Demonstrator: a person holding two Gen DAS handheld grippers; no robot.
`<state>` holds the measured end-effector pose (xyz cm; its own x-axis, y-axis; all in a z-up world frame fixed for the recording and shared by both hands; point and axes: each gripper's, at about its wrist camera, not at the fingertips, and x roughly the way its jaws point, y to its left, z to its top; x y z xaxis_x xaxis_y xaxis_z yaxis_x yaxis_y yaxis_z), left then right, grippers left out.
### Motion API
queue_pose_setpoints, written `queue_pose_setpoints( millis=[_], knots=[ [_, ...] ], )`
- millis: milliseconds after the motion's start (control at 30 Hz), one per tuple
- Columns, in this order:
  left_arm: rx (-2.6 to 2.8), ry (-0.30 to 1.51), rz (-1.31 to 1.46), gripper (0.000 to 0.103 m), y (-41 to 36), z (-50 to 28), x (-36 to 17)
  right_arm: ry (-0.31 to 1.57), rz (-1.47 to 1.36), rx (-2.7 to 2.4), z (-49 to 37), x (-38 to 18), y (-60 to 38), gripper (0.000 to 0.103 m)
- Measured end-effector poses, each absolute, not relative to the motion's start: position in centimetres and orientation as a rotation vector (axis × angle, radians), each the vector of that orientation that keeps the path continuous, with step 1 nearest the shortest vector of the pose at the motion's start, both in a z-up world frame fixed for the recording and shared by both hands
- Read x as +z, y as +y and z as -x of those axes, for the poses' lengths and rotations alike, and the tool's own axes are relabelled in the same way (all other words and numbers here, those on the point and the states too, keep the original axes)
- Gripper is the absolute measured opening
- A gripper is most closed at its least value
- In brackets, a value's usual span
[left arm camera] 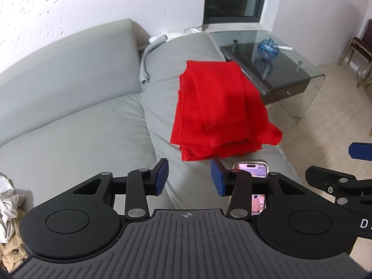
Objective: Fold clothes
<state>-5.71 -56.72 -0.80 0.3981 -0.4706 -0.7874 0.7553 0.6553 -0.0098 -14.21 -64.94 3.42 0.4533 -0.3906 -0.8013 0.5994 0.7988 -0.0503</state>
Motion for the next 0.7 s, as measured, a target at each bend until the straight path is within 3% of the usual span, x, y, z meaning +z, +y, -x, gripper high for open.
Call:
queue_pose_setpoints(
  millis=[700],
  knots=[
    [-0.804,0.853,-0.389,0.046,-56.71,5.99,-0.96,0.924,-0.262,-0.623,14.25,3.07,-64.72,0.076]
  ],
)
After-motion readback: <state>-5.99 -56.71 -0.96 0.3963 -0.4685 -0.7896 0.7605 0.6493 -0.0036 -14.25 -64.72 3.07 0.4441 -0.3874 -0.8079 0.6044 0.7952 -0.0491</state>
